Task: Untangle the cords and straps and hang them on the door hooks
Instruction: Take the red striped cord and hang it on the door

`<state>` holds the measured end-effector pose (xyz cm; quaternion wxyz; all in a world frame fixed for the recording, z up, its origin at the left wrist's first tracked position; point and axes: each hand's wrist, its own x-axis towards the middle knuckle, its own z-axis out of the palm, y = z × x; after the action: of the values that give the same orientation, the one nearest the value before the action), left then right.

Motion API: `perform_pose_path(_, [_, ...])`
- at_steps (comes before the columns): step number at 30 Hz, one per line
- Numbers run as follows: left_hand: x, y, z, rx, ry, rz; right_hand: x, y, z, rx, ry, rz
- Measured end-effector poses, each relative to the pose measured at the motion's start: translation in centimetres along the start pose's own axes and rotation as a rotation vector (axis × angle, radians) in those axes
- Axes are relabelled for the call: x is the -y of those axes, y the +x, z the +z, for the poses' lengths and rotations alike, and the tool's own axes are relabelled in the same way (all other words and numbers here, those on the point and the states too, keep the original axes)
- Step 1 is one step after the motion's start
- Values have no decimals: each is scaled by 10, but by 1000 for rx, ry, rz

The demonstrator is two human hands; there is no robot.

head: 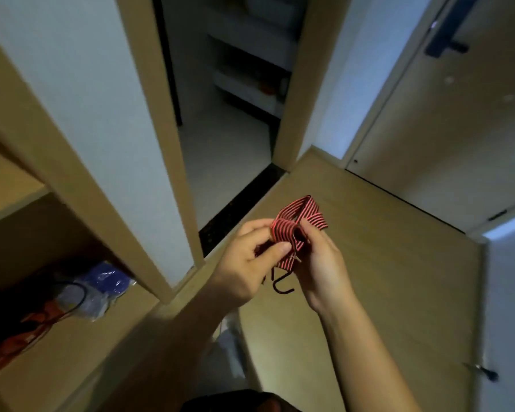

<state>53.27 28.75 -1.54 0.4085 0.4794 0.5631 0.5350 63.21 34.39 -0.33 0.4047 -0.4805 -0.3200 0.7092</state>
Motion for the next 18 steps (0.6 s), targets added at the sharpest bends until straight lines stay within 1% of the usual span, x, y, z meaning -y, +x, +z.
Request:
perform_pose_path(2, [-5, 26, 17, 63, -95, -30, 12, 13, -16, -67, -103, -70])
perform_pose_path(4, [-9, 53, 36, 109, -104, -40, 26, 27, -31, -139, -207, -118])
perform_pose_path(6, [-15, 84, 56, 147, -90, -22, 42, 45, -45, -180, -297, -138])
perform_pose_path(8, [-22, 118, 75, 222, -146, -27, 60, 63, -58, -216, -350, -127])
perform_pose_path(10, [-32, 152, 93, 317, -254, -58, 79, 85, -72, -268, -372, -124])
perform_pose_path(13, [-40, 204, 121, 388, -251, -53, 108, 119, -93, -344, -396, -143])
perform_pose_path(16, [-46, 252, 147, 453, -300, -68, 132, 153, -113, -418, -371, -160])
perform_pose_path(18, [-51, 281, 163, 486, -296, -47, 144, 172, -125, -447, -360, -159])
